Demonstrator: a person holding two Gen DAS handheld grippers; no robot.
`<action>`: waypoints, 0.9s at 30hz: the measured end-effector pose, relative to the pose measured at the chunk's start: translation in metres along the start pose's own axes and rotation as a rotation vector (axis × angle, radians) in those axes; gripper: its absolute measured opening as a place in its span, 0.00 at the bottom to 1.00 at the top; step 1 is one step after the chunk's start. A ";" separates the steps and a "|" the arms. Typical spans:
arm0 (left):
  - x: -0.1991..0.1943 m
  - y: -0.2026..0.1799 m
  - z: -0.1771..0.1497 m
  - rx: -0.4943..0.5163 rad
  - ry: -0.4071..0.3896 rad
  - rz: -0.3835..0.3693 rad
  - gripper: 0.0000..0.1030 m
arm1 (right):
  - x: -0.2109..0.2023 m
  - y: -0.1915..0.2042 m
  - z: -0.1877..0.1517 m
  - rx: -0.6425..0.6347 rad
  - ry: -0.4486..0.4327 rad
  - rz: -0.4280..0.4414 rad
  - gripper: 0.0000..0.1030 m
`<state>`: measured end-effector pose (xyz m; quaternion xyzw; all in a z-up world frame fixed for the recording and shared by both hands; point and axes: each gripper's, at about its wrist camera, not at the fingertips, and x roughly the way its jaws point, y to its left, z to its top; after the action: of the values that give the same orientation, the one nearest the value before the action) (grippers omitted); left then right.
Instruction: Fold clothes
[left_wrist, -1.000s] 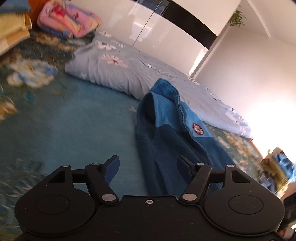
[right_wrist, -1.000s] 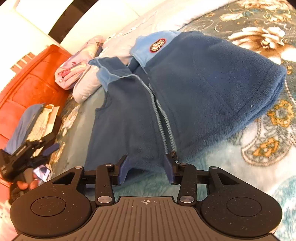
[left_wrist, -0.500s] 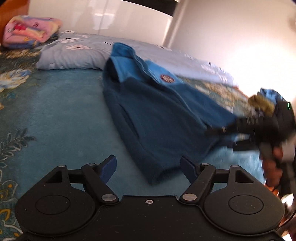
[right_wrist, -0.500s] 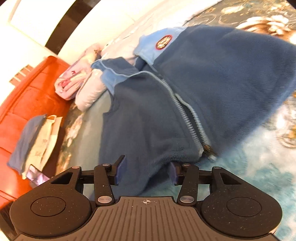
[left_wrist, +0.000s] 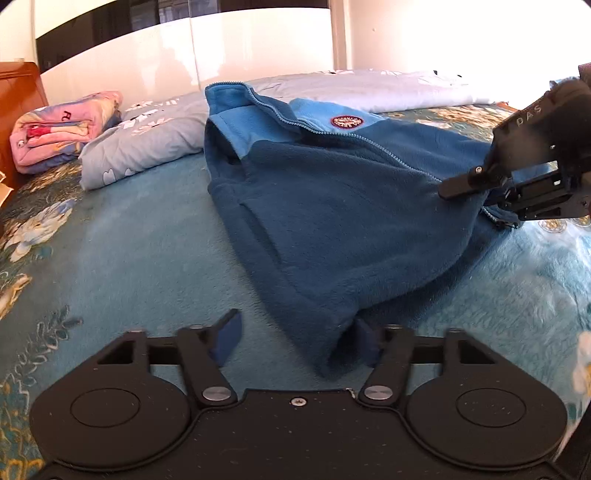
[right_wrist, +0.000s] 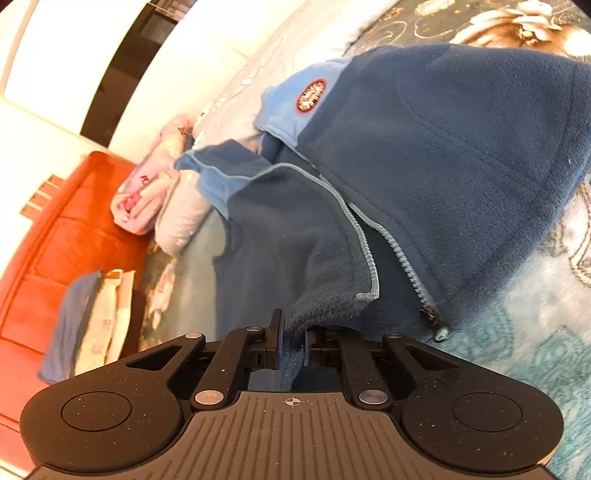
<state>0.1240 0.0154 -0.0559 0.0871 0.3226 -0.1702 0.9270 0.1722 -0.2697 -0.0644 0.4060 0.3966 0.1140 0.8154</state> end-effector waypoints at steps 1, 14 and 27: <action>-0.001 0.004 0.002 -0.044 -0.013 0.011 0.23 | -0.001 0.004 0.000 -0.022 -0.002 -0.003 0.07; -0.038 0.043 -0.027 -0.306 -0.041 -0.041 0.07 | 0.008 0.025 -0.032 -0.237 0.072 -0.112 0.07; -0.044 0.084 0.023 -0.305 -0.156 -0.093 0.37 | -0.046 0.042 0.001 -0.491 -0.028 -0.183 0.12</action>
<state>0.1358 0.0983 -0.0061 -0.0828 0.2754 -0.1681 0.9429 0.1480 -0.2662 -0.0066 0.1602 0.3806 0.1270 0.9019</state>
